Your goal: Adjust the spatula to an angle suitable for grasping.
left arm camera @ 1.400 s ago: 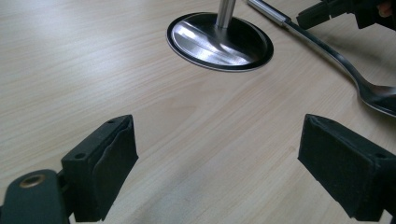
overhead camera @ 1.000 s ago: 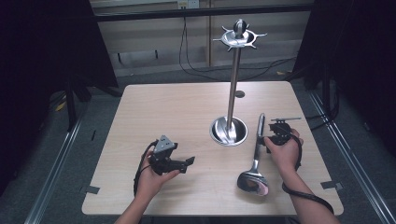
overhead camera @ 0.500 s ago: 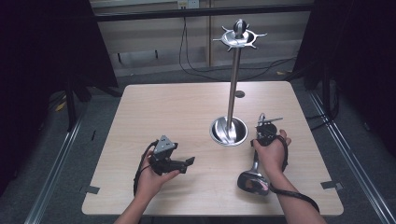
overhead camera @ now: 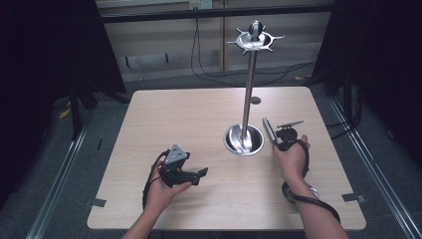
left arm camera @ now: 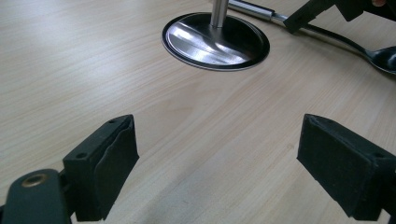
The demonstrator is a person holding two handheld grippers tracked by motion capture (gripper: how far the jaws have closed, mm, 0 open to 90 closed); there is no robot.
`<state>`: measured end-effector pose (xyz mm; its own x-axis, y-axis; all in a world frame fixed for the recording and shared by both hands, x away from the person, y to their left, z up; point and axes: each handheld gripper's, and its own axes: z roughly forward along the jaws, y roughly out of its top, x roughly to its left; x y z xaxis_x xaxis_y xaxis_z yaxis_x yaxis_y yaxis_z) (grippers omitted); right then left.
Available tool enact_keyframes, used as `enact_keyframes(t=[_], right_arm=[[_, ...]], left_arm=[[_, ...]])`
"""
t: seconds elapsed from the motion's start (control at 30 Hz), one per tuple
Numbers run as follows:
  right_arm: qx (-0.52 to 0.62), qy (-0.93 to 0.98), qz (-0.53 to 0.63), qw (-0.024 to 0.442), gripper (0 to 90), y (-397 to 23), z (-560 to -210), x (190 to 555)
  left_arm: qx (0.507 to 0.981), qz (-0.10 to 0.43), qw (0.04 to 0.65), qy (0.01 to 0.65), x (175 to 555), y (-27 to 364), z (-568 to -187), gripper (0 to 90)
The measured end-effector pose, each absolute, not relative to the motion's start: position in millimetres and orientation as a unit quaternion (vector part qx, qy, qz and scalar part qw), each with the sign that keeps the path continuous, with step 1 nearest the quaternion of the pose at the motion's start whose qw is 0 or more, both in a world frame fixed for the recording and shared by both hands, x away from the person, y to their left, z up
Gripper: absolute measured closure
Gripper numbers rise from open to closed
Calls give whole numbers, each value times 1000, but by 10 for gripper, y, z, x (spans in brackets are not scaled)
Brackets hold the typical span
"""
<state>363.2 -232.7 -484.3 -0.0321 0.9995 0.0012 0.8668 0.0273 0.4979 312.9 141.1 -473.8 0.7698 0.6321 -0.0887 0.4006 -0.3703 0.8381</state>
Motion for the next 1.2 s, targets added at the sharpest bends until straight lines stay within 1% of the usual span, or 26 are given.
enact_keyframes(t=[0.07, 0.2, 0.5, 0.67, 0.83, 1.2], right_arm=[[671, 696, 187, 174, 741, -2340, -4843, 3640], [663, 701, 190, 180, 742, -2356, -4851, 3651], [652, 720, 177, 157, 756, -2367, -4816, 3724], [644, 724, 193, 153, 757, -2417, -4825, 3710], [637, 717, 229, 169, 758, -2463, -4758, 3665], [632, 685, 307, 192, 759, -2628, -4525, 3513]], left_arm=[[817, 124, 465, 317, 3129, 1408, -4740, 119], [819, 124, 464, 314, 3128, 1410, -4740, 119], [817, 126, 465, 316, 3130, 1402, -4746, 118], [818, 126, 464, 317, 3146, 1413, -4749, 113], [817, 123, 464, 320, 3153, 1434, -4748, 105], [804, 134, 477, 329, 3153, 1442, -4722, 90]])
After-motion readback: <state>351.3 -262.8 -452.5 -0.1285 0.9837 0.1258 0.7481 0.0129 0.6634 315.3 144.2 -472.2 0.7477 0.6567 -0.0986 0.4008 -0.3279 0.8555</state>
